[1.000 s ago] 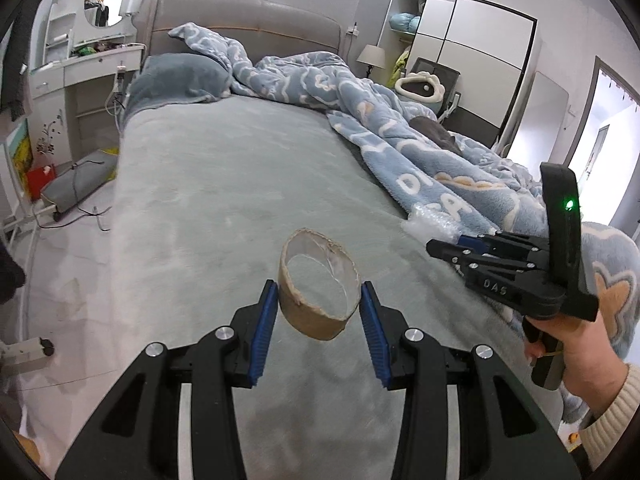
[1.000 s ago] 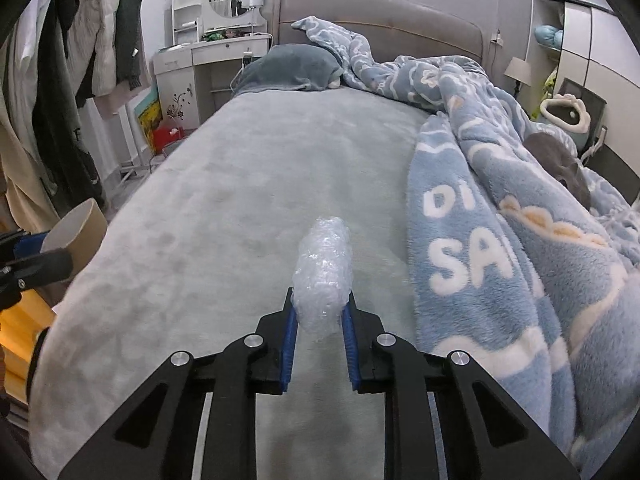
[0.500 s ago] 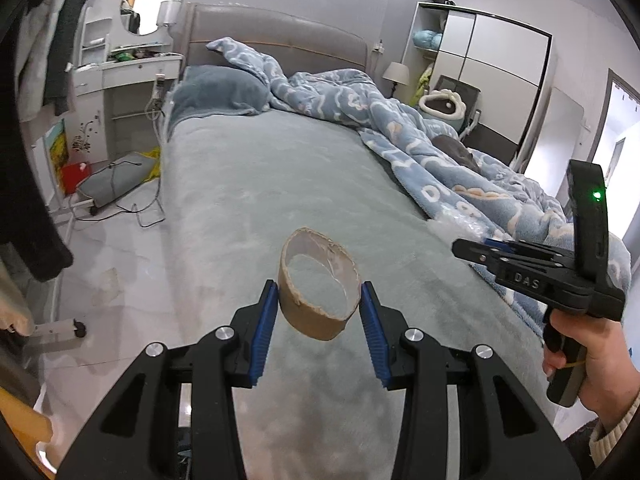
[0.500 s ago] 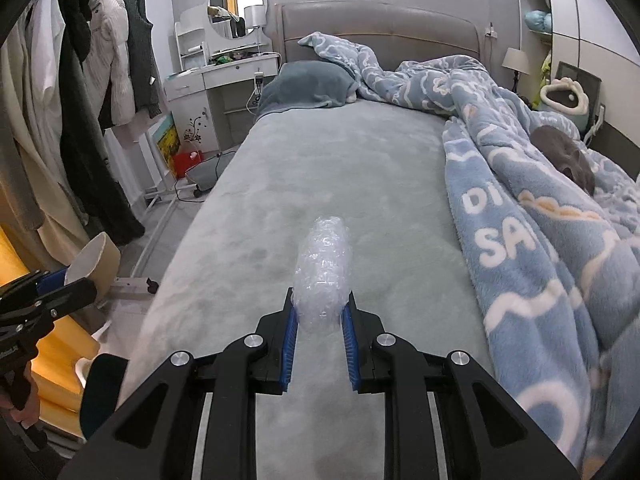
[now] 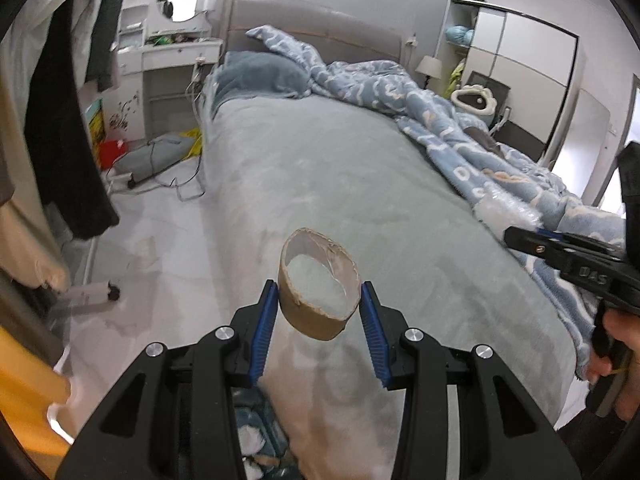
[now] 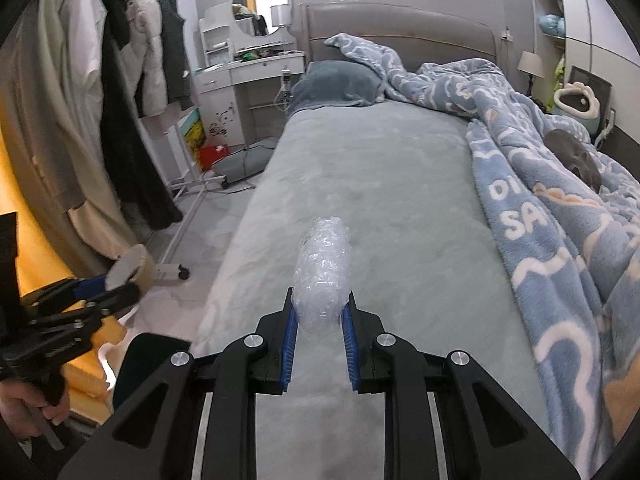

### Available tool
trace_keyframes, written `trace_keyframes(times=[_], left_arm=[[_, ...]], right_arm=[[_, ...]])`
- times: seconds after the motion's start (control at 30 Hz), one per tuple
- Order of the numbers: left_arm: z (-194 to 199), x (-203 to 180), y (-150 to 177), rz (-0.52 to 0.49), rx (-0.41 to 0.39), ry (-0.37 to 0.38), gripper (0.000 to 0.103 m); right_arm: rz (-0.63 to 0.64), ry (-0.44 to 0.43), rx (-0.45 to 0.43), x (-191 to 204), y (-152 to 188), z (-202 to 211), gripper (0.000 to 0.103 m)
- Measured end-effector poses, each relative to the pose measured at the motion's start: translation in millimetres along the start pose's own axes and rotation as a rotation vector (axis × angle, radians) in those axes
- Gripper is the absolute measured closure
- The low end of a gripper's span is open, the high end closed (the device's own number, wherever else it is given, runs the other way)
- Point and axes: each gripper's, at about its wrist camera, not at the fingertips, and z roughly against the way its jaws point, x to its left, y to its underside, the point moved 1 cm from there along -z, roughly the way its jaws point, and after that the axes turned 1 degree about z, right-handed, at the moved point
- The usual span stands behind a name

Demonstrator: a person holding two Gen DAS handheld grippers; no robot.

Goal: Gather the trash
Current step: 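Carry the tape ring and bubble-wrap roll over the green bin with both grippers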

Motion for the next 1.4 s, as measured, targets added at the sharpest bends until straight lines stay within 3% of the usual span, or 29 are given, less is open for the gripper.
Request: trace_keyframes(times=[0.37, 0.7, 1.03, 1.4], left_arm=[[17.8, 40.3, 38.5, 0.131, 0.072, -0.06, 0.059], [16.6, 74.9, 65.0, 0.168, 0.164, -0.138, 0.059], [1.8, 107.7, 90.7, 0.179, 0.287, -0.195, 0.058], [-15.5, 141.2, 114.2, 0.252, 0.387, -0.203, 0.057]], right_arm=[[0.03, -0.062, 0.0, 50.9, 12.5, 22.6, 0.082], [0.106, -0.136, 0.014, 102.1, 15.4, 23.0, 0.082], [0.139, -0.219, 0.03, 147.3, 14.5, 10.1, 0.082], [0.145, -0.288, 0.076, 185.5, 14.0, -14.8, 0.082]])
